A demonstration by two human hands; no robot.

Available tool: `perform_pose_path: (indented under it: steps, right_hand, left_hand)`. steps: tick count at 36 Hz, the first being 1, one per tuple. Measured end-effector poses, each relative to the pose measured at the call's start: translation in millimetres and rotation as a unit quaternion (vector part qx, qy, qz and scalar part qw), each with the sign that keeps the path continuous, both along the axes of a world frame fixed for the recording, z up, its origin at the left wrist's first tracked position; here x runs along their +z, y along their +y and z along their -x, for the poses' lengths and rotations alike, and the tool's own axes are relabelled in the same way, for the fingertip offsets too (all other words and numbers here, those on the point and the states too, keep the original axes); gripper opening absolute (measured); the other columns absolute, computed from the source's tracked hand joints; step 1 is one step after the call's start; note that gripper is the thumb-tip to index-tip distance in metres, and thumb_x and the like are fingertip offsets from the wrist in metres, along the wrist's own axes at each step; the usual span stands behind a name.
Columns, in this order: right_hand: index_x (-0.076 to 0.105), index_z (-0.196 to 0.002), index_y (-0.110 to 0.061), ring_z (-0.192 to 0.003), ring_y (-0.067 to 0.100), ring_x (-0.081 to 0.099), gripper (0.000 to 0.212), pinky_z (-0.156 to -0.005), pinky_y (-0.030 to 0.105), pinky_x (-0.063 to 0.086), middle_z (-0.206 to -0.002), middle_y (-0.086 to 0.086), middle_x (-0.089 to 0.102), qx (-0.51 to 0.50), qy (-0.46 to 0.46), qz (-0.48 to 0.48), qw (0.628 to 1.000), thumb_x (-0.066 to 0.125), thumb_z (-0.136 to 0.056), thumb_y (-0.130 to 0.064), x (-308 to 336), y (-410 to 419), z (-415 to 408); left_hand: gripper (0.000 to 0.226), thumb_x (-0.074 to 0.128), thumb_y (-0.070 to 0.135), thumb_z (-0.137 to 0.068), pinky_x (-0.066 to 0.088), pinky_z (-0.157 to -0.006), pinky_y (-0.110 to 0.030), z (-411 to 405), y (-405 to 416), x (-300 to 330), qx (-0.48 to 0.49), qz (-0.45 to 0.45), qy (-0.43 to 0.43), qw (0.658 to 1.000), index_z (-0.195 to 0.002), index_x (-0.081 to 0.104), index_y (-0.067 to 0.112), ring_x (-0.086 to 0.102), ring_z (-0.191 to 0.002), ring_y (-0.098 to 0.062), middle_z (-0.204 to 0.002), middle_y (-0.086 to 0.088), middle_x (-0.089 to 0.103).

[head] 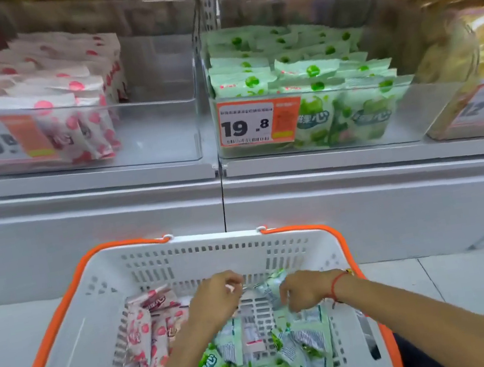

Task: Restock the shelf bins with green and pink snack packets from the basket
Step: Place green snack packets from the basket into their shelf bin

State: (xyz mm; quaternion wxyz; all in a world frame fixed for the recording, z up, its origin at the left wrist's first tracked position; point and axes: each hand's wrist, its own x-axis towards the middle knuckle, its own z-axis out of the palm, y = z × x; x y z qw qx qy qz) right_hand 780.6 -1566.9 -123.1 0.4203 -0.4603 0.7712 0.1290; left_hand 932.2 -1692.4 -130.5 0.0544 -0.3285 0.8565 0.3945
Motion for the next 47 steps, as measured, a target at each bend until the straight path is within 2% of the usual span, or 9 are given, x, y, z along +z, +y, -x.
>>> perform_pose_path:
  steps: [8, 12, 18, 22, 27, 34, 40, 45, 47]
  right_hand:
    - [0.011, -0.151, -0.017, -0.141, 0.031, 0.018, 0.079, -0.108, 0.044, 0.031, -0.156, 0.013, 0.007, -0.027, 0.188, 0.069, 0.979, 0.060, -0.089, -0.019, -82, 17, -39]
    - [0.039, -0.139, -0.014, -0.140, 0.035, 0.020, 0.045, -0.112, 0.053, 0.023, -0.156, 0.018, 0.008, 0.011, 0.125, -0.039, 0.991, 0.035, -0.099, -0.035, -93, 23, -46]
    - [0.045, -0.140, -0.015, -0.133, 0.034, 0.035, 0.047, -0.109, 0.043, 0.034, -0.153, 0.017, 0.023, -0.013, -0.018, -0.109, 0.994, 0.044, -0.095, -0.030, -86, 18, -30]
    - [0.045, -0.139, -0.010, -0.128, 0.030, 0.044, 0.047, -0.097, 0.036, 0.044, -0.146, 0.014, 0.041, -0.006, -0.036, -0.121, 0.992, 0.045, -0.092, -0.011, -76, 18, -23]
    - [0.031, -0.145, -0.009, -0.128, 0.029, 0.044, 0.072, -0.100, 0.037, 0.043, -0.144, 0.013, 0.040, -0.017, -0.046, -0.141, 0.989, 0.066, -0.082, -0.004, -69, 27, -18]
    - [0.025, -0.148, -0.018, -0.133, 0.032, 0.036, 0.094, -0.107, 0.043, 0.038, -0.148, 0.014, 0.031, 0.000, -0.024, -0.114, 0.993, 0.081, -0.072, -0.019, -59, 30, -10]
    - [0.006, -0.150, -0.004, -0.142, 0.026, 0.025, 0.133, -0.107, 0.031, 0.033, -0.158, 0.014, 0.016, -0.060, -0.129, -0.125, 0.982, 0.086, -0.055, -0.052, 21, 13, -14]
    - [0.060, -0.092, -0.010, -0.089, 0.018, 0.065, 0.021, -0.070, 0.017, 0.053, -0.089, 0.001, 0.065, -0.157, -0.141, 0.008, 0.977, 0.064, -0.090, -0.030, 43, 2, 10]
    - [0.057, -0.078, -0.017, -0.076, 0.010, 0.064, 0.018, -0.068, 0.015, 0.055, -0.078, -0.005, 0.063, -0.168, -0.158, 0.043, 0.972, 0.064, -0.090, -0.027, 65, 1, 24]
  left_hand:
    - [0.055, 0.050, 0.033, -0.096, 0.025, -0.114, -0.046, -29, 20, -75, -0.150, 0.078, -0.170, 0.971, -0.148, 0.031, 0.028, 0.009, -0.145, -0.021, -0.157, 0.003, 0.014]
    - [0.041, 0.044, 0.040, -0.098, 0.019, -0.115, -0.047, -31, 35, -83, -0.166, 0.121, -0.184, 0.961, -0.138, 0.045, 0.031, 0.004, -0.146, -0.025, -0.158, -0.004, 0.010]
    - [0.069, 0.021, 0.059, -0.098, 0.015, -0.115, -0.044, -16, 67, -80, -0.202, 0.111, -0.195, 0.953, -0.096, 0.075, 0.016, 0.016, -0.143, -0.027, -0.153, -0.005, 0.032]
    - [0.026, 0.048, 0.019, -0.096, 0.030, -0.105, -0.037, -15, 75, -85, -0.223, 0.143, -0.165, 0.950, -0.119, 0.061, 0.016, 0.034, -0.128, -0.024, -0.133, -0.004, 0.048]
    - [0.062, 0.063, 0.007, -0.083, 0.028, -0.109, -0.035, -15, 72, -91, -0.225, 0.090, -0.109, 0.964, -0.138, 0.039, 0.023, 0.031, -0.134, -0.019, -0.143, 0.002, 0.041]
    - [0.025, 0.063, 0.043, -0.088, 0.040, -0.098, -0.030, -14, 55, -82, -0.173, 0.077, -0.017, 0.982, -0.105, 0.067, 0.025, 0.052, -0.116, -0.013, -0.124, 0.010, 0.061]
    - [0.020, 0.052, 0.037, -0.096, 0.043, -0.070, -0.031, -9, 30, -59, -0.117, -0.046, -0.004, 0.992, -0.082, 0.045, 0.025, 0.056, -0.079, -0.020, -0.092, -0.005, 0.063]
    - [0.021, 0.063, 0.037, -0.090, 0.051, -0.084, -0.036, 3, 12, -14, -0.037, -0.202, 0.071, 0.976, -0.080, 0.056, 0.019, 0.062, -0.079, -0.012, -0.080, 0.008, 0.063]
    - [0.023, 0.068, 0.038, -0.085, 0.051, -0.077, -0.028, 13, 8, 13, -0.037, -0.217, 0.094, 0.971, -0.089, 0.056, 0.018, 0.065, -0.082, -0.010, -0.090, 0.004, 0.065]
